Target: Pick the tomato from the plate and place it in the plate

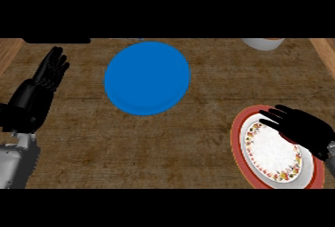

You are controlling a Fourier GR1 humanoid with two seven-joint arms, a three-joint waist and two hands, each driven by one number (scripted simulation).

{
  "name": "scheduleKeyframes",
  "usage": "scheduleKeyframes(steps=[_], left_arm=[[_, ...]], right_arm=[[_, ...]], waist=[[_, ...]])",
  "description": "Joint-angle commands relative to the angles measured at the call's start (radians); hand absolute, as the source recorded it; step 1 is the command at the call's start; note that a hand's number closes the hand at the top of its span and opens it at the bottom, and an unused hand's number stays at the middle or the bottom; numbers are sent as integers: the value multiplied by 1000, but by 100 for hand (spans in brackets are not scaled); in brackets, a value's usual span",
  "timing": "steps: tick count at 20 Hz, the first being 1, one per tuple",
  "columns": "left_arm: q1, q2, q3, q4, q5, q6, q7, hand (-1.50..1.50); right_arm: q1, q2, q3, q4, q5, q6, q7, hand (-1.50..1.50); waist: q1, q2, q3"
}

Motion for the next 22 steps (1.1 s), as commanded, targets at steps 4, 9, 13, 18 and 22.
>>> scheduleKeyframes(steps=[4, 9, 13, 18, 22], left_arm=[[-37, -12, 2, 0, -16, -3, 31, 0], [-20, -16, -2, 3, -6, -13, 5, 0], [-26, -36, -9, 34, -26, -4, -30, 0], [-31, -63, -32, -23, -58, 29, 28, 0], [-21, -18, 32, 14, -14, -31, 24, 0]], right_arm=[[-27, 100, -37, 19, -46, -178, -84, 150], [-142, 201, -332, 270, -202, 37, 257, 150], [-259, 239, -453, 389, -224, -4, 415, 150], [-431, 255, -468, 499, -196, -120, 422, 150], [-428, 226, -509, 370, -326, 2, 297, 150]], waist=[[-3, 1, 4], [12, 19, 6], [30, 19, 5], [20, 7, 4], [-4, -1, 3]])
